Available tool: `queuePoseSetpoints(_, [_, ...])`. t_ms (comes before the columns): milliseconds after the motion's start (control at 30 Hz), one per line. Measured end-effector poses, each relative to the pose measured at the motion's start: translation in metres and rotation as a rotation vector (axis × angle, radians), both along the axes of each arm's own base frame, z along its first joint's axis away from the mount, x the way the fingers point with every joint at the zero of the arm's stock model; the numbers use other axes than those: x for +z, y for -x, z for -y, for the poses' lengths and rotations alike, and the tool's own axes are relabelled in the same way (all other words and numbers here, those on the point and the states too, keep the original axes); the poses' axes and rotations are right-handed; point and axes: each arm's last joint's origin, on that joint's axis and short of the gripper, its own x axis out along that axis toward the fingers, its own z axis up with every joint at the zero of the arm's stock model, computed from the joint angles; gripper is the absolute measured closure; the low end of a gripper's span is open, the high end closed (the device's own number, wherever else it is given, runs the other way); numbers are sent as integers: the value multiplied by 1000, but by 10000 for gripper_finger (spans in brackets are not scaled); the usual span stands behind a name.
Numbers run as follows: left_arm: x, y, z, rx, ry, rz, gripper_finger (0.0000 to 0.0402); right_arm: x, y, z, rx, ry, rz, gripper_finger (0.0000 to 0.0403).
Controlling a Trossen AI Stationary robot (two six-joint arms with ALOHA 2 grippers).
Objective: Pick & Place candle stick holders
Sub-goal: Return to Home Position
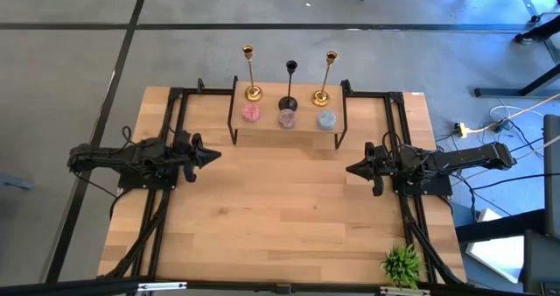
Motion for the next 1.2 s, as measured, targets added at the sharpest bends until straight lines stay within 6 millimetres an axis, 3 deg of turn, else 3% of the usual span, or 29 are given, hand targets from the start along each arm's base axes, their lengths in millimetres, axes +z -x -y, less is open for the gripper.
queuePoseSetpoints(267, [-5, -2, 1, -4, 7, -23, 396, 0, 0, 0, 0, 0, 0, 402])
queuePoseSetpoints(567, [-8, -4, 4, -120, -2, -66, 399, 0, 0, 0, 0, 0, 0, 402])
queuePoseSetpoints(800, [-8, -4, 4, -125, -105, -74, 396, 0, 0, 0, 0, 0, 0, 402])
queuePoseSetpoints(1200, [-8, -4, 4, -125, -98, -73, 396, 0, 0, 0, 0, 0, 0, 402])
